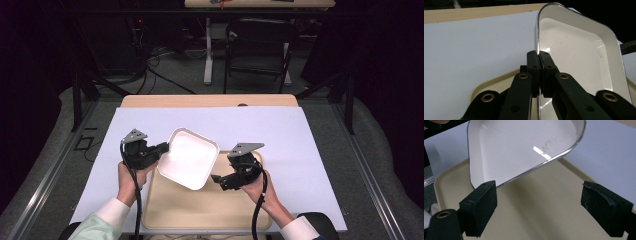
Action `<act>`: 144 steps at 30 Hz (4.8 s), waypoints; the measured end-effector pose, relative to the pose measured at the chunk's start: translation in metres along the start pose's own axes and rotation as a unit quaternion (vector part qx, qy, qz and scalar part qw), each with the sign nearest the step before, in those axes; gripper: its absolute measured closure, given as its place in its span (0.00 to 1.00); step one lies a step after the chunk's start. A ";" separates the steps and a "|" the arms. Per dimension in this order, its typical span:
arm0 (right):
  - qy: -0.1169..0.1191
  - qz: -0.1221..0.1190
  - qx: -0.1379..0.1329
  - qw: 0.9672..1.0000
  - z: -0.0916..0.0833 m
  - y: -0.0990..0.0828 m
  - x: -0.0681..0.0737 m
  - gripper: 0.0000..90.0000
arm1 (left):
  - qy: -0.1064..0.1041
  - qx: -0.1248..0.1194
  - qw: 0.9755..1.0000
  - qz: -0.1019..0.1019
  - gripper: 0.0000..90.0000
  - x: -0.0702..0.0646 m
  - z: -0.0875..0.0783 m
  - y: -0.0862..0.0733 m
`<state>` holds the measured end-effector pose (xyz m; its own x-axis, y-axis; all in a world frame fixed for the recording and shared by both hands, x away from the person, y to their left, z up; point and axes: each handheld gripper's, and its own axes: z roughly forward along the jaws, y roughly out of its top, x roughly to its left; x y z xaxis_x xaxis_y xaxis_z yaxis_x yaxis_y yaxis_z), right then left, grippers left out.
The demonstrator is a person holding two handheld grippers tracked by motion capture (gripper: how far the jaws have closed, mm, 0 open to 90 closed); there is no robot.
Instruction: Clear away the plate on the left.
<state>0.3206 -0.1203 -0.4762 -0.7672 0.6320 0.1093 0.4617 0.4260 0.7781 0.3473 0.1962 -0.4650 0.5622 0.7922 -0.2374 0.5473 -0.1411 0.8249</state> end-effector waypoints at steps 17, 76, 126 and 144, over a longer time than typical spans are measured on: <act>0.001 0.032 -0.003 0.999 0.006 0.002 -0.002 0.51 | -0.021 -0.005 1.000 0.004 0.97 -0.013 0.005 -0.002; -0.047 0.084 -0.003 0.995 -0.032 -0.010 -0.027 0.89 | -0.106 0.075 0.991 -0.035 0.93 -0.035 0.028 -0.027; -0.030 0.119 0.106 0.987 0.030 -0.024 -0.045 0.83 | -0.077 0.164 0.983 -0.033 0.88 -0.016 0.054 -0.044; -0.016 0.114 0.125 0.985 0.037 -0.027 -0.049 0.79 | -0.068 0.175 0.982 -0.023 0.87 -0.015 0.058 -0.046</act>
<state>0.3626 -0.1389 -0.5251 -0.6183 0.7479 0.2417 0.7191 0.4142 0.5580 0.3500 0.1563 -0.5295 0.5959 0.7197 -0.3564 0.7405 -0.3206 0.5906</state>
